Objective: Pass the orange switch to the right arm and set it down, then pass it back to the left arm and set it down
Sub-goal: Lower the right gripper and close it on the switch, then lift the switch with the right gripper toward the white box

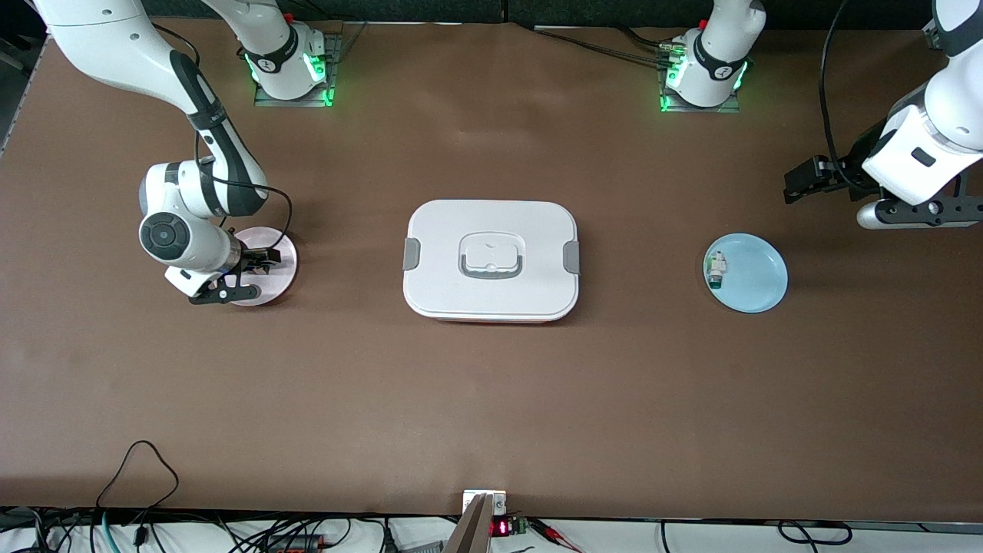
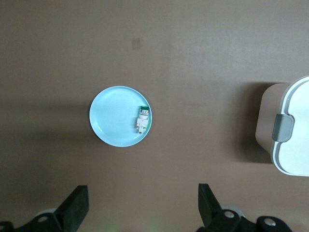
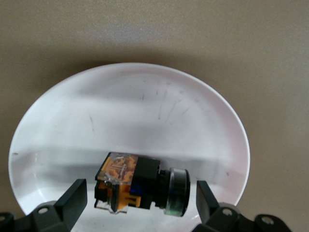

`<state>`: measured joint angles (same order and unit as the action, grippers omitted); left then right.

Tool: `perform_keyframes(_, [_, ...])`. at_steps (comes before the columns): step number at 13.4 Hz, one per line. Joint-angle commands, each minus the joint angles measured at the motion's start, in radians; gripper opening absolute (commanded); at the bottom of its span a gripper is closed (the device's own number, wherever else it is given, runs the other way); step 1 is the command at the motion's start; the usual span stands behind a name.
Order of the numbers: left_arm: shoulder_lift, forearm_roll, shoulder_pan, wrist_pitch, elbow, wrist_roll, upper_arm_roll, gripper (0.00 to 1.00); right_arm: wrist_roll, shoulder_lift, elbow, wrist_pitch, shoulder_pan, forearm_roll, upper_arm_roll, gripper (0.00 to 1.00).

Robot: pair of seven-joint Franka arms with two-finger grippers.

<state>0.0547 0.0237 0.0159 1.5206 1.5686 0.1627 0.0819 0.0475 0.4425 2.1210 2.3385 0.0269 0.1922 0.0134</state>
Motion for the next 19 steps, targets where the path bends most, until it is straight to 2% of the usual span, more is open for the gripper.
perform_keyframes(1, [-0.010,0.018,-0.007,-0.005,0.002,-0.028,-0.001,1.00,0.022,0.004,0.019,0.028,-0.013,0.021,0.005,1.00])
perform_keyframes(5, [-0.010,0.018,-0.007,-0.005,0.002,-0.028,-0.001,1.00,0.022,0.005,0.023,0.030,-0.018,0.021,0.005,0.99])
perform_keyframes(6, [-0.010,0.018,-0.007,-0.005,0.002,-0.029,-0.001,1.00,0.009,0.005,0.025,0.030,-0.018,0.021,0.005,0.85])
perform_keyframes(8, [-0.010,0.018,-0.007,-0.005,0.002,-0.028,-0.001,1.00,0.009,0.004,0.023,0.021,-0.012,0.021,0.005,0.44])
perform_keyframes(9, [-0.010,0.018,-0.007,-0.005,0.002,-0.029,-0.001,1.00,0.008,0.004,0.022,0.015,-0.010,0.021,0.008,0.32])
perform_keyframes(12, [-0.010,0.018,-0.007,-0.005,0.002,-0.029,-0.001,1.00,0.009,-0.023,0.011,-0.002,-0.015,0.009,0.013,0.32])
perform_keyframes(14, [-0.010,0.018,-0.007,-0.005,0.002,-0.029,-0.001,1.00,0.008,-0.063,-0.013,-0.080,-0.019,0.001,0.019,0.32])
perform_keyframes(16, [-0.010,0.018,-0.007,-0.005,0.002,-0.028,-0.001,1.00,0.008,-0.119,-0.083,-0.218,-0.019,-0.026,0.054,0.32])
perform_keyframes(19, [-0.010,0.018,-0.007,-0.005,0.002,-0.029,-0.001,1.00,0.006,-0.211,-0.238,-0.440,-0.015,-0.123,0.121,0.32])
